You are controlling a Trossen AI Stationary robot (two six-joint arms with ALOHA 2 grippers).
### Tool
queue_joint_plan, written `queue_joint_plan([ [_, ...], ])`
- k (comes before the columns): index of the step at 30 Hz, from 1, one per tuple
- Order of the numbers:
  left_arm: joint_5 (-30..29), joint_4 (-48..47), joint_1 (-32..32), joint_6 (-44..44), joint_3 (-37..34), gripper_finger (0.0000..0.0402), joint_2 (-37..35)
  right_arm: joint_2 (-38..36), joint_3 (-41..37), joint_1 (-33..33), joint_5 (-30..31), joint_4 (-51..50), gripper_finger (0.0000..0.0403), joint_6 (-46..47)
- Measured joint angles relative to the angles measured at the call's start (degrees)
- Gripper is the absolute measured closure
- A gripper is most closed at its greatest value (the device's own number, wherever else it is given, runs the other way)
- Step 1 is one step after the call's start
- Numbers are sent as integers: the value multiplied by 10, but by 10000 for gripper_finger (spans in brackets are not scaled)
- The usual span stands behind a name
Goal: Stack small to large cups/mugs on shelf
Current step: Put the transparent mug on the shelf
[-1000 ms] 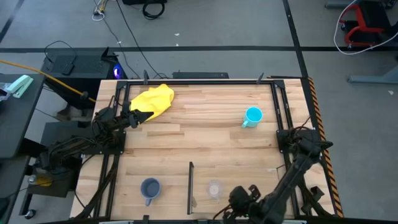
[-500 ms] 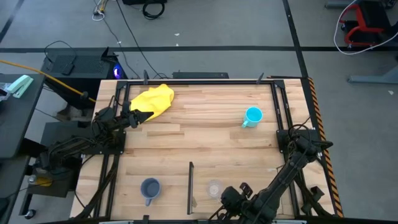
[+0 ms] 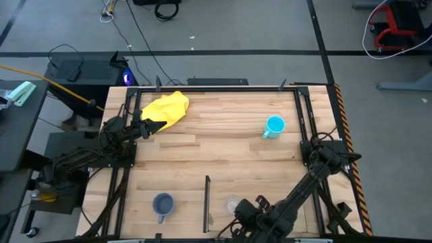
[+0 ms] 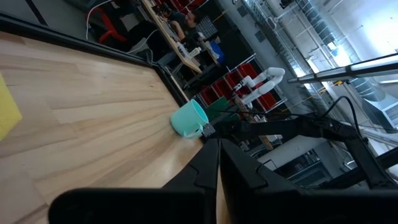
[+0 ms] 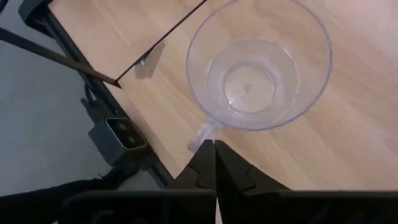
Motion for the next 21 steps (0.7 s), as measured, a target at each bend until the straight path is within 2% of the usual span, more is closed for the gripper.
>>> queue_joint_plan([
  [7, 0, 0, 0, 0, 0, 391, 0, 0, -19, -4, -11, 34, 403, -10],
  [15, 0, -1, 0, 0, 0, 378, 0, 0, -27, -4, -11, 48, 403, -14],
  [21, 0, -3, 0, 0, 0, 385, 0, 0, -27, -6, -11, 48, 403, -22],
])
